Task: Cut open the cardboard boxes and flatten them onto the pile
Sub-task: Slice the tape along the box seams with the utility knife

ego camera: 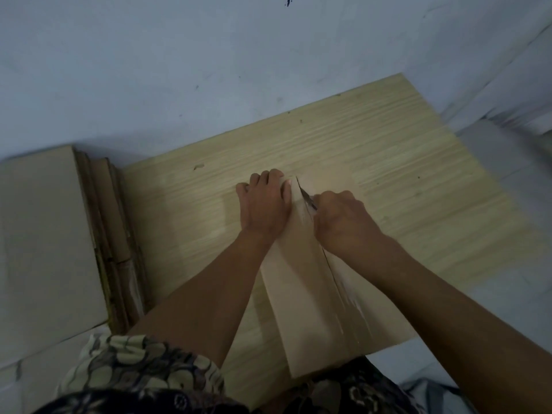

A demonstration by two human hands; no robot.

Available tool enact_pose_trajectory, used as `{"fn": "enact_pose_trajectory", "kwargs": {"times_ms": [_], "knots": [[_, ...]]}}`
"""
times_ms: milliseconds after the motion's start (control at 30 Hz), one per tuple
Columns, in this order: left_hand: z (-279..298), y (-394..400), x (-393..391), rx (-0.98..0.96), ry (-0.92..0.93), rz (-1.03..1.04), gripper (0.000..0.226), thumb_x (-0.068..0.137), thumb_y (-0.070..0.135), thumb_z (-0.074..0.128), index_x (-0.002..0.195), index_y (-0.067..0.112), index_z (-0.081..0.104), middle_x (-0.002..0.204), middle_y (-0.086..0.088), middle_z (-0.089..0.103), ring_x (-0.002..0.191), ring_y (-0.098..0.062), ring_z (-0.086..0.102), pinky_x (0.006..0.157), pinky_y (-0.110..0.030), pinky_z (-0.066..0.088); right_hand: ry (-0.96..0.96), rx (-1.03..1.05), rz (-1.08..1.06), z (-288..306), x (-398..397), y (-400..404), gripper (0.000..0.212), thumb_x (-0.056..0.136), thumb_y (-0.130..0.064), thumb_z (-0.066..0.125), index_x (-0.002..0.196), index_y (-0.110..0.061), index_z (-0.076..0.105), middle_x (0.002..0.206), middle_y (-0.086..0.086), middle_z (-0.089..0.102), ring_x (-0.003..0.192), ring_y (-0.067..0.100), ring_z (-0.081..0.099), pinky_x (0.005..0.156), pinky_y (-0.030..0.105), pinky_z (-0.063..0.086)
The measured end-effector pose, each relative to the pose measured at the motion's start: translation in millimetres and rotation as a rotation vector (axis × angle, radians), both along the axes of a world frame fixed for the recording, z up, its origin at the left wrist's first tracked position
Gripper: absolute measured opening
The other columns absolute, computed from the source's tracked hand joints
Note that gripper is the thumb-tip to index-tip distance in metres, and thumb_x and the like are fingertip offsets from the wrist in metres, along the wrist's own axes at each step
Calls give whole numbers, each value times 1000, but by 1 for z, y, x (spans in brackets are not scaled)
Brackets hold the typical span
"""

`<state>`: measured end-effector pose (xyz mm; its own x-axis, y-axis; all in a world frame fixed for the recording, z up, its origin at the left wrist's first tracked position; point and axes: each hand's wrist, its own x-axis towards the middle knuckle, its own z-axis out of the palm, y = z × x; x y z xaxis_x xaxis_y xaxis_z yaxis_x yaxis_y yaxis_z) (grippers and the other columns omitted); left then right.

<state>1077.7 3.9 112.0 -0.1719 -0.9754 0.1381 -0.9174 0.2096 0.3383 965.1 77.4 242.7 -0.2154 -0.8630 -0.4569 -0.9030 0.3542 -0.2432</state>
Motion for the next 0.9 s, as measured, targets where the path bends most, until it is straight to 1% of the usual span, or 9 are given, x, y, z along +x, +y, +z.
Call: {"fn": "enact_pose_trajectory", "kwargs": {"times_ms": [233, 300, 400, 500, 633, 700, 767, 833, 900], "knots": [[1, 0, -1, 15, -22, -9, 29, 103, 38, 43, 115, 16, 59, 109, -5, 68, 105, -28, 57, 91, -46, 34, -14, -13, 10, -1, 1, 4, 30, 101, -14, 43, 127, -11, 56, 123, 18, 52, 114, 37, 55, 86, 36, 43], [1, 0, 0, 11, -17, -21, 29, 104, 37, 43, 114, 16, 59, 108, -5, 68, 104, -29, 57, 90, -46, 34, 5, -7, 9, 0, -3, 13, 30, 101, -16, 43, 128, -13, 57, 121, 16, 52, 113, 37, 55, 88, 37, 45], [-1, -2, -1, -12, -29, -32, 29, 104, 37, 43, 115, 16, 58, 108, -5, 67, 103, -29, 57, 90, -47, 34, -3, 64, 18, -5, -5, 35, 31, 101, -16, 39, 124, -15, 58, 118, 15, 52, 112, 37, 55, 89, 37, 45], [-2, -5, -1, -21, -35, -15, 30, 103, 39, 42, 115, 16, 58, 107, -5, 67, 103, -29, 57, 90, -47, 34, -47, 82, -32, -10, -9, 36, 32, 101, -18, 40, 127, -14, 58, 122, 17, 51, 117, 39, 52, 93, 36, 43], [-6, -5, 0, -66, -16, -33, 28, 102, 35, 45, 111, 14, 61, 103, -7, 68, 100, -31, 58, 87, -46, 36, -58, 63, -48, -12, -15, 39, 33, 104, -28, 43, 131, -18, 58, 126, 16, 51, 118, 38, 53, 95, 38, 44], [-6, -3, -1, -120, 8, -42, 27, 99, 34, 49, 109, 14, 65, 107, -7, 67, 102, -32, 57, 87, -46, 38, -78, 60, -54, -13, -15, 42, 33, 105, -28, 43, 133, -17, 56, 128, 16, 50, 120, 37, 52, 96, 38, 43], [-4, -1, 1, -193, 31, -51, 30, 96, 32, 50, 110, 14, 69, 115, -6, 65, 107, -31, 57, 91, -46, 39, -90, 47, -56, -15, -16, 40, 32, 103, -26, 46, 132, -15, 56, 129, 17, 50, 120, 37, 52, 93, 35, 43], [1, 11, 4, -209, 60, -97, 37, 94, 32, 48, 116, 12, 69, 125, -8, 64, 116, -32, 56, 99, -47, 38, -88, 25, -56, -13, -17, 36, 33, 102, -26, 49, 132, -16, 57, 130, 17, 50, 119, 37, 53, 87, 32, 40], [4, 40, 7, -172, 57, -209, 49, 93, 36, 44, 126, 7, 65, 134, -14, 62, 125, -34, 56, 105, -48, 39, -93, 11, -57, -10, -19, 35, 34, 101, -26, 49, 133, -15, 57, 131, 17, 50, 120, 37, 53, 87, 31, 41]]}}
